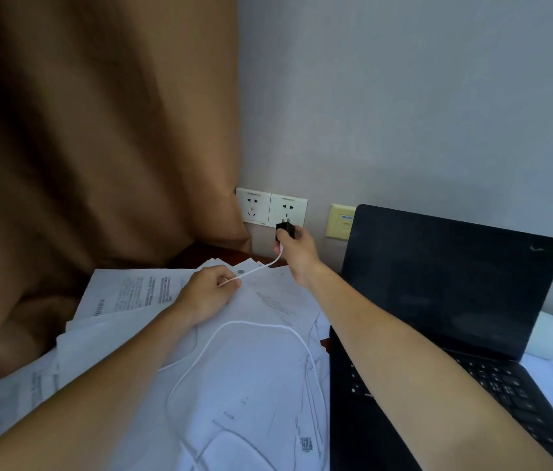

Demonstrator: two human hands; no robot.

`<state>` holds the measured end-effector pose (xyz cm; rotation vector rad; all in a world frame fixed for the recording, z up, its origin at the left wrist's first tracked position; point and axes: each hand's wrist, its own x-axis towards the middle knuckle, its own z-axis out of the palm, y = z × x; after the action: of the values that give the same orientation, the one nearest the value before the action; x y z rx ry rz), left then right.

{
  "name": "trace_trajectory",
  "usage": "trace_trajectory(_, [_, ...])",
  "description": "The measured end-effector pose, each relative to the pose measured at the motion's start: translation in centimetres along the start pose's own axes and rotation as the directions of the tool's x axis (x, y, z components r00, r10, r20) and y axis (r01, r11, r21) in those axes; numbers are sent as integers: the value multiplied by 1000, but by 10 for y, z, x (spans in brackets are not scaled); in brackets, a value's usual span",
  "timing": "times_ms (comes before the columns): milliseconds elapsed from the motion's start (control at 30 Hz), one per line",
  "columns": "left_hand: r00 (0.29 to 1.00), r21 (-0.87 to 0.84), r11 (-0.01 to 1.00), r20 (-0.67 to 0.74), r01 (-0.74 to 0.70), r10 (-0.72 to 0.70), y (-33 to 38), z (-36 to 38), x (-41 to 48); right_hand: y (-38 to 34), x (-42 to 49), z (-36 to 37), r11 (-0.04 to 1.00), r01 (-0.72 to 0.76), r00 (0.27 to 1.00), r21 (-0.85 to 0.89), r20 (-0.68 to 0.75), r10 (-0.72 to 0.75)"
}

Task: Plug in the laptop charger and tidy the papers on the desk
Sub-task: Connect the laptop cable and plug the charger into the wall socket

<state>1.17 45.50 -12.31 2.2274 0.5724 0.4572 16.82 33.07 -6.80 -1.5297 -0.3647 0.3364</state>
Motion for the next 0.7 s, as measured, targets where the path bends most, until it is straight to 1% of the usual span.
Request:
trace_trajectory(100, [1000,-57,998,-1,-14,14,-1,5,11,4,18,4,1000,12,998,1,-62,-12])
trace_trajectory(200, [999,-120,993,-45,22,-28,-13,10,18,6,34,4,999,34,991,19,-126,-31])
trace_trajectory(333, [995,-156,988,-94,9,-24,-25,16,20,14,52,4,999,33,992,14,-121,-31])
trace_trajectory(400, [995,-171,985,-97,7,-24,-27,18,21,15,57,8,998,38,992,49,-120,-32])
trace_trajectory(600, [992,-135,991,-122,24,-40,-29,20,20,15,58,21,978,95,984,183,-163,-65])
trace_trajectory(700, [993,-168,985,-106,32,-50,-27,19,18,15,57,23,964,103,977,244,-204,-52])
